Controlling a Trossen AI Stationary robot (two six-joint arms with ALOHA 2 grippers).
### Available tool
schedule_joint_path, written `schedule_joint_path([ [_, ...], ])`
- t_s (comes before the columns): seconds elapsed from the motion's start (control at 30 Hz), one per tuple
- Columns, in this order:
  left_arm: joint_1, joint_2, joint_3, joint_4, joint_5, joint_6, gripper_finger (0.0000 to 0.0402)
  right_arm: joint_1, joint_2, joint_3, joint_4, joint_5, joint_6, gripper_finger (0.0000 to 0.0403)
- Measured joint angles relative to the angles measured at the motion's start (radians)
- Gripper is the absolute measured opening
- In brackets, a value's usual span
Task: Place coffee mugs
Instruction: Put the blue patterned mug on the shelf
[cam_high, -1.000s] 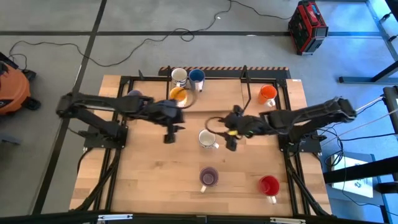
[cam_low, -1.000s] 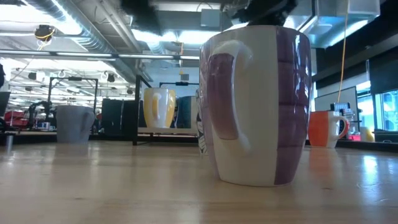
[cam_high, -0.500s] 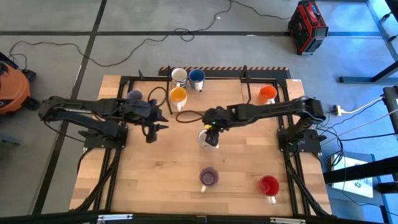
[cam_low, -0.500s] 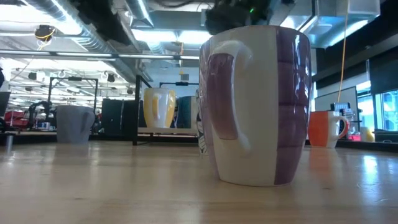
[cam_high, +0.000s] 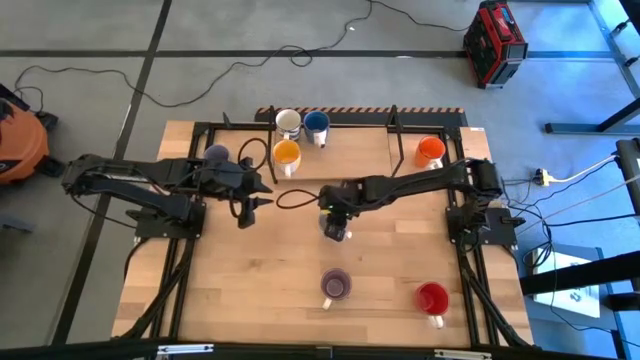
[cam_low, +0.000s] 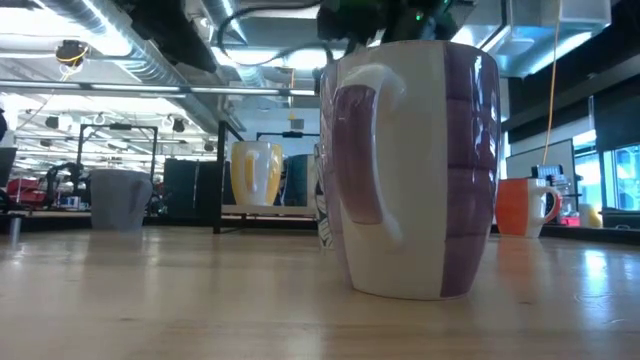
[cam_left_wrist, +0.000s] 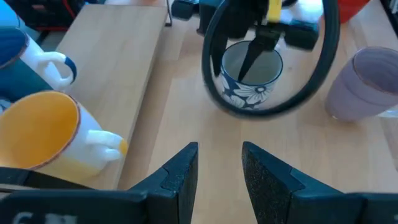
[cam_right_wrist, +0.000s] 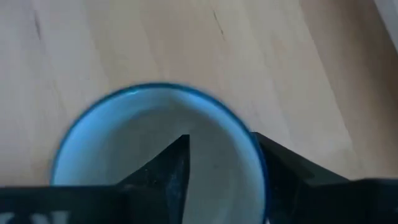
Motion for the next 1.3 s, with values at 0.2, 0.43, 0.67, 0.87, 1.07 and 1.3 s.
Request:
schedule_joint_path([
  [0.2,0.0,0.001,0.0,0.001,-0.004,0.0,0.0119,0.0,0.021,-0.003,-0.031,-0.013,-0.027,0.0084],
  [0.43,0.0,0.001,0.0,0.017,-0.022,0.0,0.0119,0.0,0.009,-0.002,-0.031,-0.008,-0.044,0.0018],
  [0.67,0.0,0.001,0.0,0.018,-0.029,0.0,0.0119,0.0,-0.022,-0.003,-0.089,-0.005,-0.022,0.0008],
  [0.87,0.0,0.001,0.0,0.018,-0.029,0.0,0.0119,-0.008,-0.067,-0.002,-0.145,0.021,0.015,0.0007],
  [1.07,0.0,0.001,0.0,0.019,-0.029,-0.001,0.0119,-0.024,-0.106,0.071,-0.248,0.104,0.037,0.001],
  [1.3,0.0,0.001,0.0,0.019,-0.044,-0.002,0.0119,-0.108,-0.111,0.205,-0.43,0.224,0.012,0.0009],
])
